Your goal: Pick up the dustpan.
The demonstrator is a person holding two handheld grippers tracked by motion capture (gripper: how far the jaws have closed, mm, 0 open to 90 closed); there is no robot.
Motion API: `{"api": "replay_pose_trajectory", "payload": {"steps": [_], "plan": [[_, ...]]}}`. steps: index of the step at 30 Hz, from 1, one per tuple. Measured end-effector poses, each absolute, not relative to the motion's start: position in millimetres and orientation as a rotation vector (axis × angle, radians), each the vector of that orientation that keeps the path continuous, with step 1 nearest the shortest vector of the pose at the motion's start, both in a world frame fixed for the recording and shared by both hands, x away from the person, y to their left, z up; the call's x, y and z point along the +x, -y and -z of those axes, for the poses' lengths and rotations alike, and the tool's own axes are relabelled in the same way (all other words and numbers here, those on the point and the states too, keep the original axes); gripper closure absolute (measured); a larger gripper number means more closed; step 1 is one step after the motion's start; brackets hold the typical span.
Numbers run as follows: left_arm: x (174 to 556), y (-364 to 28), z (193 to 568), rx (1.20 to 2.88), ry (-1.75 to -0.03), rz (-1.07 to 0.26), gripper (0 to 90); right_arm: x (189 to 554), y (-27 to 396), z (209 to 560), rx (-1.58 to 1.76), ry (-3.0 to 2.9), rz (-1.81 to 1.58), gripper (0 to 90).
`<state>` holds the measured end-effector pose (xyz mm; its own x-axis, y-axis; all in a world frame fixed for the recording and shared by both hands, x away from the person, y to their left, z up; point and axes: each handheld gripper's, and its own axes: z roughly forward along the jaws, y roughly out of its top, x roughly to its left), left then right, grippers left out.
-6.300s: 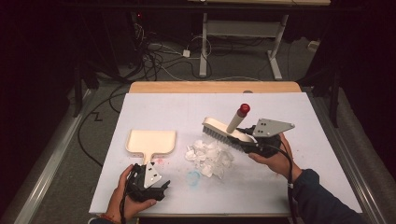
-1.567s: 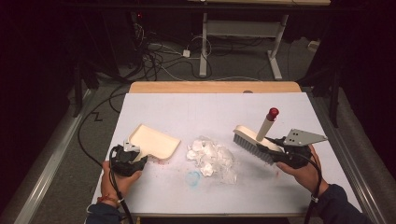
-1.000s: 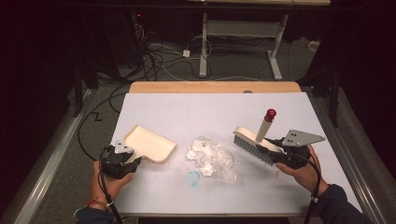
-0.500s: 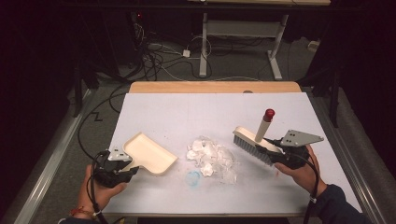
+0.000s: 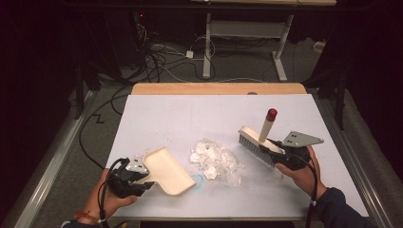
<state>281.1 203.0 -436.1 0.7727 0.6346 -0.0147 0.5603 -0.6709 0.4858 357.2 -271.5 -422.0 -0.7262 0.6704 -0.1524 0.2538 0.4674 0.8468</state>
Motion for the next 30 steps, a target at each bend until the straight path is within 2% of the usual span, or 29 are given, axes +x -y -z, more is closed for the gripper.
{"api": "replay_pose_trajectory", "payload": {"steps": [6,21,30], "plan": [[282.0,-192.5,436.5,2.507,-0.866,-0.192,63.3,362.6,254.0,429.2,0.797,-2.246,-1.181,68.4],[288.7,-164.7,437.5,2.535,-0.836,-0.165,63.2,364.2,178.4,442.4,0.739,-2.263,-1.233,68.4],[291.9,-146.9,438.8,2.533,-0.838,-0.165,63.1,352.0,159.5,444.6,0.644,-2.311,-1.264,68.3]]}}
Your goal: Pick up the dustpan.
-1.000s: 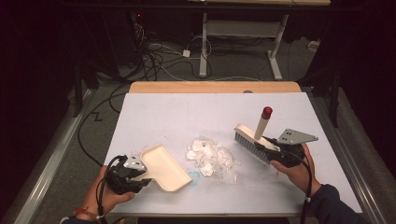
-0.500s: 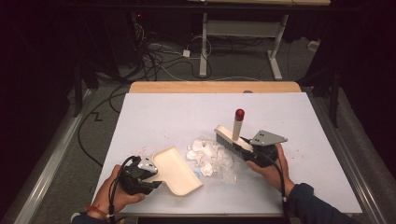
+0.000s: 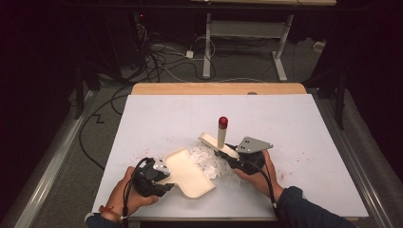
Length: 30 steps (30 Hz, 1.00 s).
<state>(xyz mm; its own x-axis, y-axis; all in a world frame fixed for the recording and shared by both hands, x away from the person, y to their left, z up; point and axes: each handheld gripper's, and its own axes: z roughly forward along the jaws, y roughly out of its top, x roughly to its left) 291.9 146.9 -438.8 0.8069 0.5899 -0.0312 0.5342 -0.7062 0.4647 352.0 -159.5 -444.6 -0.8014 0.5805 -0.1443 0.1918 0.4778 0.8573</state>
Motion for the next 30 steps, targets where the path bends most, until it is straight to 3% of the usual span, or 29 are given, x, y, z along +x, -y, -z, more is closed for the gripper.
{"api": "replay_pose_trajectory", "payload": {"steps": [17,30], "plan": [[302.3,-118.8,441.2,2.514,-0.844,-0.178,63.0,336.1,140.8,442.6,0.419,-2.417,-1.344,68.3],[302.2,-117.4,456.3,2.535,-0.831,-0.194,63.0,340.6,160.0,421.7,0.459,-2.352,-1.423,68.3]]}}
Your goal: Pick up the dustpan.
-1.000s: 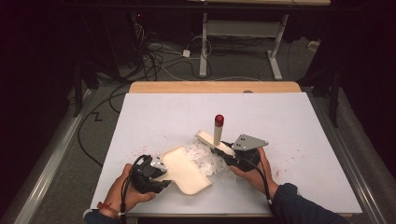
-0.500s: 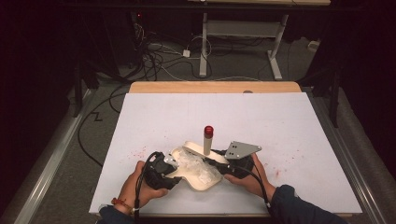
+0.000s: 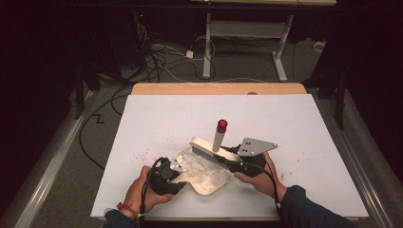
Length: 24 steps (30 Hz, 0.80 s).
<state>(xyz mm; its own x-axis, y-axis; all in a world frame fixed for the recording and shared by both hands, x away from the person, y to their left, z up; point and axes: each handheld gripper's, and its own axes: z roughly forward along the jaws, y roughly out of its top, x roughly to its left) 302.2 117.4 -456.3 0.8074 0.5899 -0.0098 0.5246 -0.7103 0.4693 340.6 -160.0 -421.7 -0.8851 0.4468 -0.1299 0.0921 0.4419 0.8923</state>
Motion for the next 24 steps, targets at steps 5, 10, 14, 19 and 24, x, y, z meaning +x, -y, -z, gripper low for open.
{"api": "replay_pose_trajectory", "payload": {"steps": [5,10,14,19,24], "plan": [[303.0,-120.4,458.2,2.538,-0.821,-0.2,63.0,340.7,172.2,408.6,0.484,-2.315,-1.455,68.3],[303.1,-123.9,460.1,2.545,-0.82,-0.199,63.0,336.7,186.7,398.0,0.493,-2.326,-1.451,68.3],[302.7,-128.3,461.4,2.55,-0.824,-0.196,63.1,331.0,202.4,392.9,0.494,-2.369,-1.431,68.3],[301.6,-131.1,462.3,2.57,-0.813,-0.191,63.1,321.7,220.1,397.2,0.489,-2.441,-1.398,68.3],[300.0,-135.1,462.3,2.584,-0.802,-0.178,63.1,318.3,234.8,404.0,0.475,-2.505,-1.347,68.3]]}}
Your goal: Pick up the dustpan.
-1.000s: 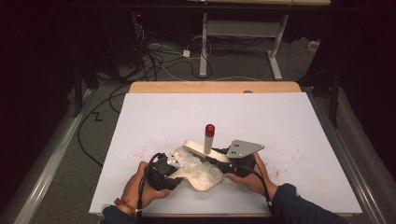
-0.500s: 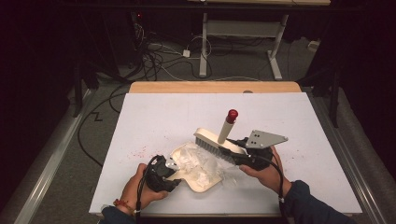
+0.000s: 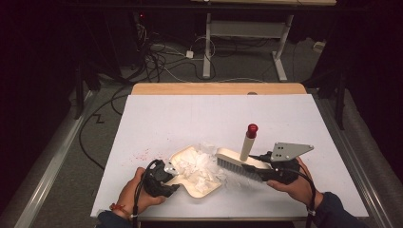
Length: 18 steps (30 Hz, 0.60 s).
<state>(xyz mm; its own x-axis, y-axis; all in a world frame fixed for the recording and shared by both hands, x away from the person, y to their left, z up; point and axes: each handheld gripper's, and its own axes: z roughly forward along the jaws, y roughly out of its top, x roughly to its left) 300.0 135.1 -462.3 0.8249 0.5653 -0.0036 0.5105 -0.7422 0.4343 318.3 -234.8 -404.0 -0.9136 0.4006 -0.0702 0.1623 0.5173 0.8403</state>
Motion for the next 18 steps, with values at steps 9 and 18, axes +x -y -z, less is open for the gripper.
{"api": "replay_pose_trajectory", "payload": {"steps": [9,18], "plan": [[298.4,-139.1,465.2,2.611,-0.785,-0.156,63.1,297.4,279.1,393.2,0.466,-2.537,-1.334,68.3],[297.4,-134.1,464.3,2.643,-0.75,-0.147,63.1,284.1,300.4,419.9,0.522,-2.642,-1.285,68.3]]}}
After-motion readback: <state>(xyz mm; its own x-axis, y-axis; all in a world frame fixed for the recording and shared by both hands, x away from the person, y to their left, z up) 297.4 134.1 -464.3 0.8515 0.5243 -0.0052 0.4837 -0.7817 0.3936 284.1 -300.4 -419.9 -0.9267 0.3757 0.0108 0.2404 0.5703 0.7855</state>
